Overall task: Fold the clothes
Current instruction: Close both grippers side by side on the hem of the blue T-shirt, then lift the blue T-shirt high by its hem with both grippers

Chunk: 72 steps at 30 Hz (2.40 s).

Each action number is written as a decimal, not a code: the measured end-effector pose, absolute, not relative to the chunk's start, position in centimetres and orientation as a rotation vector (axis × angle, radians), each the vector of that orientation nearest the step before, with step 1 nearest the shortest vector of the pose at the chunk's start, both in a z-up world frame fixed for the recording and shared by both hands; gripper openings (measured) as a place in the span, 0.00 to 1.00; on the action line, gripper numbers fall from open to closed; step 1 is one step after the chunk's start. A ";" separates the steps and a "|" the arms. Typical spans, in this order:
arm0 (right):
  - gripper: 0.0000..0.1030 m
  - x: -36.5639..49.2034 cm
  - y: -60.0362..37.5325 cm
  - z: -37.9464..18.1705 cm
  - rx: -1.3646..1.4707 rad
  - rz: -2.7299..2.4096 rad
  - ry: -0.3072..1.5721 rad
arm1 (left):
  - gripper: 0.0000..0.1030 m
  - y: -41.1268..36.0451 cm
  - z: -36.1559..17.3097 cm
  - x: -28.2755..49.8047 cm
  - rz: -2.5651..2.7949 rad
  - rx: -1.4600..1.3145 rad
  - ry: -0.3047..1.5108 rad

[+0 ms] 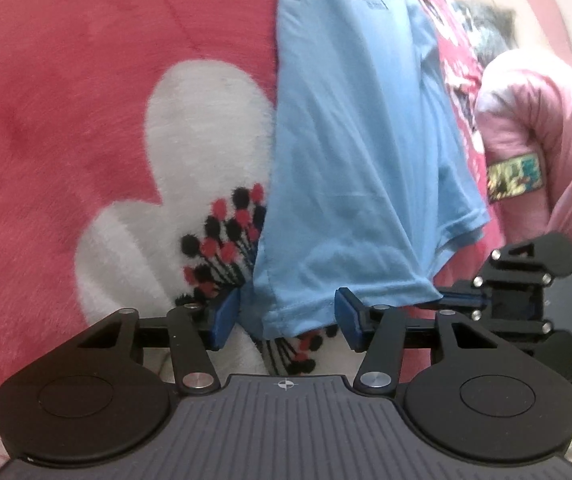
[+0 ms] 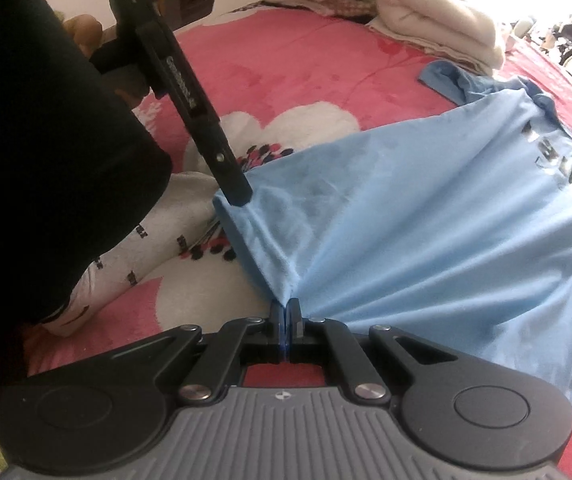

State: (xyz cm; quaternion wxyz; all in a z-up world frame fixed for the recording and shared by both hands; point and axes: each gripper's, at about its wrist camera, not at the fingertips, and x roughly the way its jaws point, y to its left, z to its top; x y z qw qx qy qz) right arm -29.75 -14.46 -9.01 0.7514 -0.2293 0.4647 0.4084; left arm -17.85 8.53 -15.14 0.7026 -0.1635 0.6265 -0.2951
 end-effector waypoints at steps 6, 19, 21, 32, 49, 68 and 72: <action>0.01 -29.1 -14.5 -10.9 -0.450 0.878 1.062 | 0.42 7.4 -15.1 -18.2 -0.622 -0.288 1.388; 0.23 -28.5 -23.9 -6.9 0.081 0.586 1.127 | 0.06 6.4 -13.8 -19.1 -0.539 -0.152 1.380; 0.29 -28.2 -27.6 -5.2 0.194 0.522 1.108 | 0.06 6.2 -13.8 -19.0 -0.539 -0.133 1.381; 0.41 -23.9 -42.8 -7.8 0.746 0.086 1.202 | 0.06 4.5 -13.5 -19.1 -0.535 -0.047 1.370; 0.03 -23.9 -41.9 -9.8 0.948 0.118 1.187 | 0.03 6.3 -11.7 -18.8 -0.530 -0.154 1.324; 0.03 -7.4 -43.4 7.7 0.887 0.190 0.692 | 0.02 11.1 5.0 1.1 -0.409 -0.647 0.791; 0.03 -1.4 -41.7 12.0 0.819 0.197 0.609 | 0.02 9.2 8.7 5.2 -0.414 -0.640 0.722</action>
